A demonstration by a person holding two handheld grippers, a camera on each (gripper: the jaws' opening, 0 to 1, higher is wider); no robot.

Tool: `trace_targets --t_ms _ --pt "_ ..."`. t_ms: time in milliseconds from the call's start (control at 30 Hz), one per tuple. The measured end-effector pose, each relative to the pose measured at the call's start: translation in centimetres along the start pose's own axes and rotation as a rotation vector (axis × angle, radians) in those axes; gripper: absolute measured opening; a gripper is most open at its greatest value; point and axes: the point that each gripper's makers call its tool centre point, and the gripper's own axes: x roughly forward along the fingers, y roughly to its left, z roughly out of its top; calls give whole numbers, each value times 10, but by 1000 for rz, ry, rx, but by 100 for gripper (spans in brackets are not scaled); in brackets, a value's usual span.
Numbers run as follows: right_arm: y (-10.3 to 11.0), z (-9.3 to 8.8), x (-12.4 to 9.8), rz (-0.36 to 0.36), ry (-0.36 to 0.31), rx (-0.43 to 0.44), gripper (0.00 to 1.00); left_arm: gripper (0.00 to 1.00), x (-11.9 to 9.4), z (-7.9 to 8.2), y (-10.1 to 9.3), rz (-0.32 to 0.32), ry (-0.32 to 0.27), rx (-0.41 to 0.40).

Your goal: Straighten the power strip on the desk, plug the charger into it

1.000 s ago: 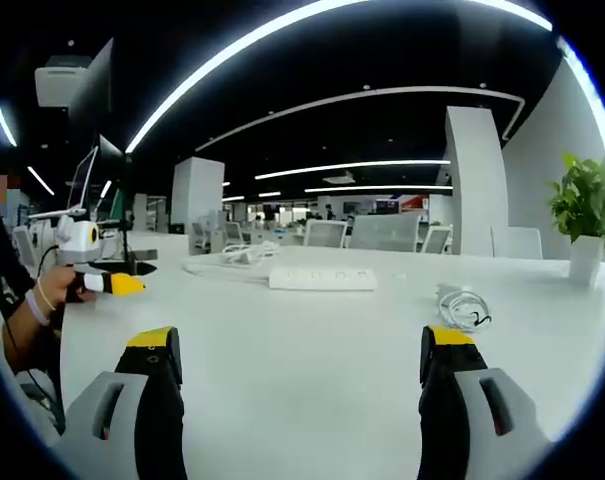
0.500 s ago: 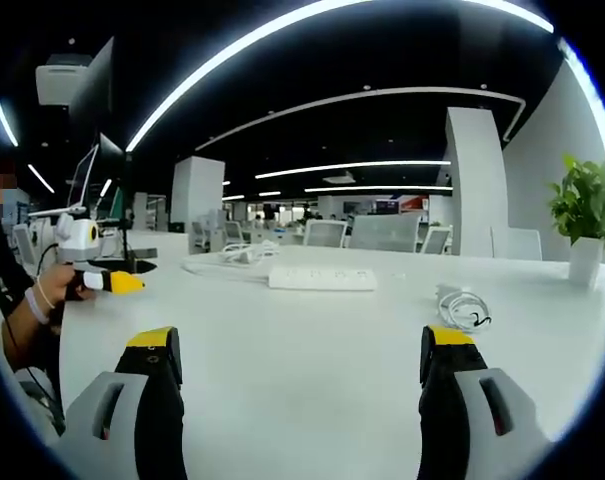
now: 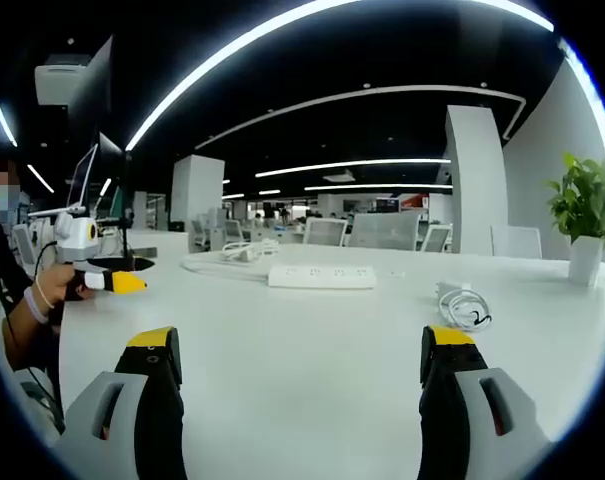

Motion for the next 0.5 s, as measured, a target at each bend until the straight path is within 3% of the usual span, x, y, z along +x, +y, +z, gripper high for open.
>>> trace_targets --t_ms 200,500 --pt "0 0 0 -1 1 -1 99 98 2 4 0 -8 -4 0" --pt "-1 1 -1 -8 -8 -2 99 98 14 33 -12 -55 -48 22"
